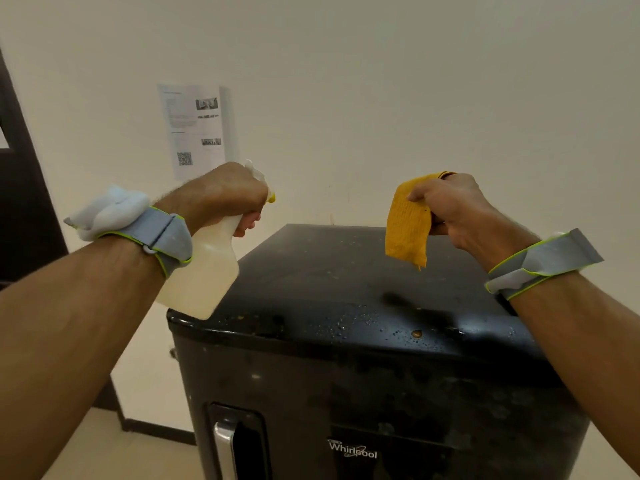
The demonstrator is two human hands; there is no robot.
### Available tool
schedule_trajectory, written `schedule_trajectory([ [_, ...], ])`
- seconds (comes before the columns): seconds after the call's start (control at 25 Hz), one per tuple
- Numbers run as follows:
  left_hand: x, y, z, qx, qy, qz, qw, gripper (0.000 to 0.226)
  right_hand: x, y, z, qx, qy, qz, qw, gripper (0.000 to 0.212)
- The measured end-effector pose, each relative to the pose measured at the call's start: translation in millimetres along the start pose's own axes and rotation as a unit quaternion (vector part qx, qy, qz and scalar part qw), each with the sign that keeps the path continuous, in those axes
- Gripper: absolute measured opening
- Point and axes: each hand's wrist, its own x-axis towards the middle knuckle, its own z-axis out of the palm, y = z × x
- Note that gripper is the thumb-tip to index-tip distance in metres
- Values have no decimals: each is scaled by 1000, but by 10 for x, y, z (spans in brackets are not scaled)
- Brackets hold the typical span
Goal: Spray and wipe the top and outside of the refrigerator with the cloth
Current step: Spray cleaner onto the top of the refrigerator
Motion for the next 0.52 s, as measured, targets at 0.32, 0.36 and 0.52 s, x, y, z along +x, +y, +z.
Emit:
schedule_trajectory([
  [0.32,243,-13,17,-165,110,91,976,47,-113,19,-48,10,6,11,1000,13],
  [0.36,287,-45,53,-189,132,100,968,45,-133,31,-61,12,7,11,1000,13],
  [0.52,446,-161,249,-234,174,103,951,28,-182,94,-96,13,12,15,1000,16],
])
